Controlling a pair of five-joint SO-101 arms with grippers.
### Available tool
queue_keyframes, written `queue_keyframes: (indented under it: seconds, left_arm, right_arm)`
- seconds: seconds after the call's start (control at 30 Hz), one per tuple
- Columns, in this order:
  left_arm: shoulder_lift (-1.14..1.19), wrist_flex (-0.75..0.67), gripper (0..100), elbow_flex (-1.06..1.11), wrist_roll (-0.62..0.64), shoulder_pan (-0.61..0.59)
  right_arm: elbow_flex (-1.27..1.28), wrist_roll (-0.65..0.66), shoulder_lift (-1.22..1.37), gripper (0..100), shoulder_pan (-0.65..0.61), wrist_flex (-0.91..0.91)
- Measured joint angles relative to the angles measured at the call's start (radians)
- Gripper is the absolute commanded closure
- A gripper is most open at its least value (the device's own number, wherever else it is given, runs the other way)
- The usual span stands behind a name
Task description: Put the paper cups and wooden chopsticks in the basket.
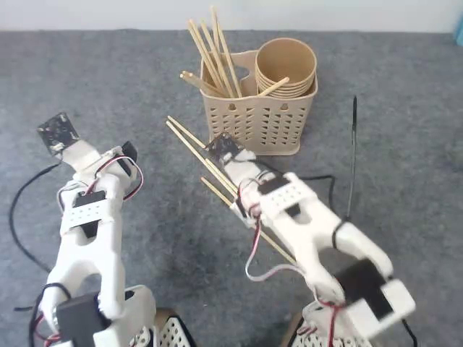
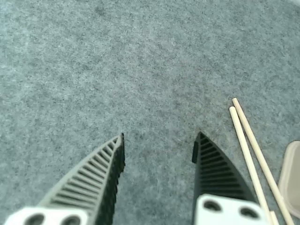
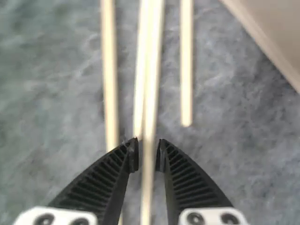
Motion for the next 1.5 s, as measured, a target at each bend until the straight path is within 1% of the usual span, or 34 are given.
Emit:
queue_keyframes:
  seconds: [0.1, 0.2, 0.3, 0.37, 0.43, 0.5, 0.6, 0.73, 0.87, 0.97, 1.1, 1.23, 1.37, 1.5]
  left_arm:
    - [0.0, 0.0, 77, 0.0, 0.0, 0.0]
    - [0.0, 0.0, 77, 0.0, 0.0, 0.0]
    - [0.0, 0.0, 77, 0.0, 0.0, 0.0]
    - [0.0, 0.0, 77, 0.0, 0.0, 0.0]
    - [0.0, 0.0, 77, 0.0, 0.0, 0.0]
    - [0.0, 0.0, 77, 0.0, 0.0, 0.0]
    - [0.0, 0.0, 77, 0.0, 0.0, 0.0]
    - [0.0, 0.0, 77, 0.0, 0.0, 0.0]
    - [0.0, 0.0, 77, 0.0, 0.0, 0.0]
    - [0.0, 0.0, 77, 0.0, 0.0, 0.0]
    - [0.0, 0.0, 77, 0.0, 0.0, 0.0]
    - [0.0, 0.0, 77, 0.0, 0.0, 0.0]
    - [0.0, 0.0, 77, 0.0, 0.0, 0.0]
    - [0.0, 0.0, 77, 0.0, 0.0, 0.0]
  right_arm:
    - [-0.068, 0.0, 0.095, 92.4, 0.025, 0.0]
    - [-0.101, -0.002, 0.137, 92.5, 0.032, 0.0]
    - [-0.11, 0.0, 0.147, 94.3, 0.034, 0.0]
    - [-0.11, 0.0, 0.147, 99.8, 0.035, 0.0]
    - [-0.11, 0.0, 0.147, 98.4, 0.037, 0.0]
    - [-0.114, 0.0, 0.147, 99.1, 0.043, 0.008]
    - [-0.126, 0.0, 0.132, 99.1, 0.04, 0.081]
    - [-0.123, 0.0, -0.011, 99.1, 0.041, 0.204]
    - [-0.123, 0.003, -0.247, 99.1, 0.037, 0.35]
    - [-0.123, 0.032, -0.44, 99.1, 0.014, 0.454]
    - [-0.123, 0.044, -0.69, 99.1, -0.018, 0.506]
    - [-0.123, 0.044, -0.907, 99.1, -0.04, 0.466]
    - [-0.123, 0.04, -1.014, 99.1, -0.038, 0.328]
    - [-0.101, -0.071, -1.022, 99.1, -0.038, 0.123]
